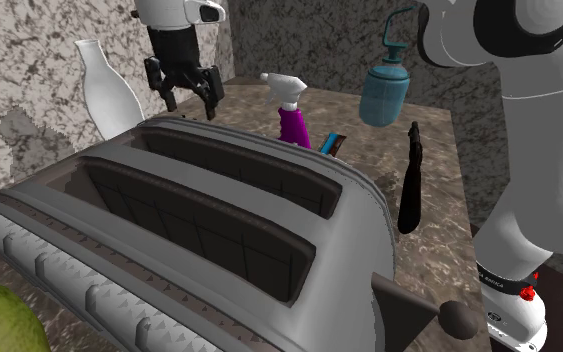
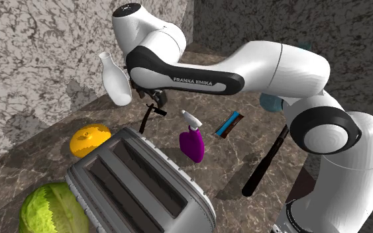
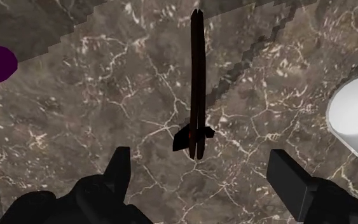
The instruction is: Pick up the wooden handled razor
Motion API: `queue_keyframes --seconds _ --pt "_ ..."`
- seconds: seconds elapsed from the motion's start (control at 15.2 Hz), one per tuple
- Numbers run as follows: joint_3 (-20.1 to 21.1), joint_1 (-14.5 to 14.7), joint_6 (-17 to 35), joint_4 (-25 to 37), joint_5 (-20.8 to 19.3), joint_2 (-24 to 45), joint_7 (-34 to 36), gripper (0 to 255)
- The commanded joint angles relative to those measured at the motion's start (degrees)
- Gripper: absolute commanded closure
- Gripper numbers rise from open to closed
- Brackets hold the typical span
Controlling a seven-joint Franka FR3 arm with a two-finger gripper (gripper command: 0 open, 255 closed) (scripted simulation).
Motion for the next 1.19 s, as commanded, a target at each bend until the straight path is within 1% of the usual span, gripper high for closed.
queue_keyframes --seconds 0.0,0.2,0.33,0.4,0.99,1.12 --pt "0.0 -0.4 1.5 -1.7 0.0 -0.1 0.5 0" --pt "0.1 -1.3 4.2 -5.0 0.2 -0.6 0.8 0" --pt "0.1 -1.5 4.7 -5.6 0.3 -0.7 0.9 0" --pt "0.1 -1.5 4.6 -5.5 0.3 -0.6 0.9 255" --pt "0.1 -1.5 4.6 -5.5 0.3 -0.7 0.9 255" --pt "0.0 -0.9 2.9 -3.4 0.1 -0.4 0.7 255"
